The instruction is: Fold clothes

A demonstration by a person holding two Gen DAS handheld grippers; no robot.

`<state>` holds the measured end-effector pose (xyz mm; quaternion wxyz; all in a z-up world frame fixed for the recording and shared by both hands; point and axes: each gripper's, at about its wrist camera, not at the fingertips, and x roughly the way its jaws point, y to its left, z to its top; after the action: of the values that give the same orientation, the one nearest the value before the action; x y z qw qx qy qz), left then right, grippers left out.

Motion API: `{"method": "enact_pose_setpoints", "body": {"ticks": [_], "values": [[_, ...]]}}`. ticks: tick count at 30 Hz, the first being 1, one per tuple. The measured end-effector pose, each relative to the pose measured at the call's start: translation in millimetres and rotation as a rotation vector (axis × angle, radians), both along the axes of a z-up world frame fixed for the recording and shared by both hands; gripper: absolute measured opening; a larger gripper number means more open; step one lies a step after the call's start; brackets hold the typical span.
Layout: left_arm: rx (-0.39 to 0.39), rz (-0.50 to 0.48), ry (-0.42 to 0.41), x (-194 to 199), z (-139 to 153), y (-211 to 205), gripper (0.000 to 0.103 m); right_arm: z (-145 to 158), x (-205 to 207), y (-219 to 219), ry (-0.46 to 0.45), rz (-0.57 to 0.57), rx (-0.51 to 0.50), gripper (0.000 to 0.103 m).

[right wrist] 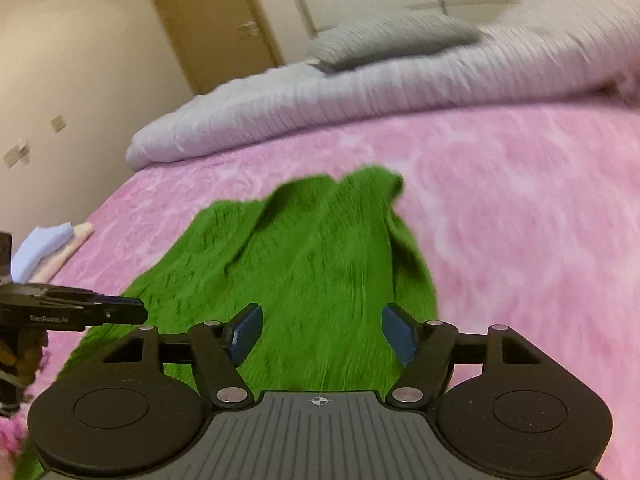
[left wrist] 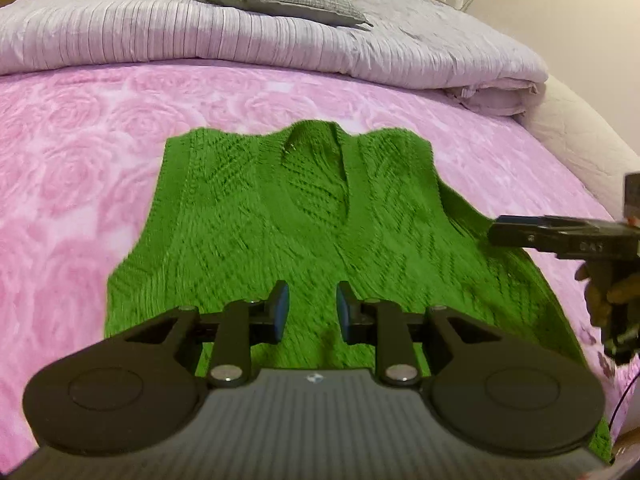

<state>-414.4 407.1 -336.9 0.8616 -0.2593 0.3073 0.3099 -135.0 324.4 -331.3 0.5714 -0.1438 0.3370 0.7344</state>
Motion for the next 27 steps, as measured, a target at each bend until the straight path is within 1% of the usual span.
{"method": "enact_pose_setpoints", "body": {"ticks": [1,3,5,6,7,8,9,11,12,13,15,17,19,20,21,22,24,25,27], "values": [[-0.002,0.004,0.001,0.2,-1.9,5.1,0.021,-3.0,0.5,11.9,-0.011,0.012,-0.01,0.069],[-0.005,0.015,0.003,-1.3,-4.9,13.3,0.021,-14.7,6.4,34.0,0.0,0.009,-0.067,0.069],[-0.015,0.023,-0.003,-6.2,-7.0,19.0,0.021,-25.2,16.9,46.0,-0.017,-0.002,-0.116,0.069],[-0.021,0.027,-0.008,-8.9,-7.9,21.0,0.021,-30.1,21.7,49.9,-0.025,0.004,-0.135,0.063],[-0.027,0.031,-0.011,-11.3,-9.6,23.0,0.021,-35.4,25.4,51.4,-0.012,0.03,-0.152,0.044],[-0.029,0.036,-0.01,-12.5,-10.8,24.6,0.021,-39.8,28.8,52.0,0.003,0.056,-0.165,0.034],[-0.028,0.039,-0.008,-12.9,-11.3,25.7,0.021,-40.8,30.3,49.2,0.014,0.079,-0.164,0.029],[-0.029,0.04,-0.011,-12.1,-12.0,27.7,0.021,-41.6,25.9,48.6,-0.022,0.119,-0.159,0.029],[-0.034,0.042,-0.015,-11.7,-12.1,28.3,0.021,-41.9,23.7,48.4,-0.04,0.139,-0.157,0.027],[-0.038,0.045,-0.02,-11.3,-11.7,28.7,0.021,-41.8,21.9,48.0,-0.059,0.158,-0.153,0.008],[-0.035,0.04,-0.028,-11.5,-8.1,27.6,0.021,-35.7,21.3,45.1,-0.106,0.176,-0.121,0.005],[-0.022,0.037,-0.036,-12.8,-2.5,27.0,0.021,-21.8,24.7,35.4,-0.177,0.156,-0.06,0.005],[-0.015,0.041,-0.042,-12.4,1.5,29.5,0.021,-8.6,43.6,24.7,-0.175,0.087,-0.028,0.004],[-0.015,0.044,-0.043,-11.3,2.2,30.9,0.021,-7.7,53.2,22.1,-0.201,0.052,-0.033,0.004],[-0.014,0.046,-0.042,-9.6,1.9,31.9,0.021,-11.1,59.9,22.1,-0.234,0.013,-0.044,0.004],[-0.015,0.047,-0.039,-7.8,0.7,32.3,0.021,-19.4,67.2,24.5,-0.252,-0.018,-0.078,0.005],[-0.021,0.047,-0.033,-4.7,-3.0,32.1,0.021,-39.6,73.2,28.8,-0.244,-0.026,-0.127,0.005],[-0.021,0.049,-0.026,-4.0,-4.8,31.6,0.021,-45.7,72.5,28.5,-0.247,-0.034,-0.122,0.005],[-0.018,0.06,-0.007,-7.8,-6.9,29.3,0.02,-47.8,69.6,27.8,-0.258,-0.062,-0.103,0.006]]}}
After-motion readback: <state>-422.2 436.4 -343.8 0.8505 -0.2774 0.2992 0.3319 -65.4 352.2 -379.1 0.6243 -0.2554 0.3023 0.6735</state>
